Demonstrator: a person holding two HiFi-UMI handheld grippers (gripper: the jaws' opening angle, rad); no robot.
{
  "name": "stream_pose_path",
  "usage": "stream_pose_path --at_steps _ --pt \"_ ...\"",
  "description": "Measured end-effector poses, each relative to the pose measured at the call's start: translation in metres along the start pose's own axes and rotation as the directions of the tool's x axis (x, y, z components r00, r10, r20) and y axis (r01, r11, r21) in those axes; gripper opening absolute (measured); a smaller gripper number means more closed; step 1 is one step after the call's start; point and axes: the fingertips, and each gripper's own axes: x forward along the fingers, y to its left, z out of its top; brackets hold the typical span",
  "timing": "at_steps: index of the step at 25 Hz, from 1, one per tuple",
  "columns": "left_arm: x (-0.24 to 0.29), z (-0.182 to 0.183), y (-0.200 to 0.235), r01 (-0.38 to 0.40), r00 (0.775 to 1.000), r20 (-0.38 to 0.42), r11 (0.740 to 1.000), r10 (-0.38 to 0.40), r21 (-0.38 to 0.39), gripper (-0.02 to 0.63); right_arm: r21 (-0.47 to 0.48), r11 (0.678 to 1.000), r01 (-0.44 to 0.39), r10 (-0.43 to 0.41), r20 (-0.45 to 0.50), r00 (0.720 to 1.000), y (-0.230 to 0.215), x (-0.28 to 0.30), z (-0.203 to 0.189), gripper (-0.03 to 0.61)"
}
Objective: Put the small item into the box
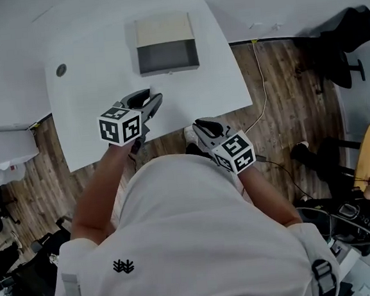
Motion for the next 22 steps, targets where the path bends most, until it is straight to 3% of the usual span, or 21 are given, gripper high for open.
stream_pose_path --at_steps 12,22 --pt "0.119 0.041 0.042 -0.105 0.984 -0.138 0.992 0.114 0.068 0.156 0.044 0.998 -0.04 0.039 0.013 0.999 -0.102 -0.016 0.01 0.04" --pt "0.188 0.023 0.08 -0.163 0.92 -0.336 0.978 0.2 0.133 0.156 0.108 0.994 -0.035 0.032 0.025 0.999 -0.151 -0.024 0.009 0.04"
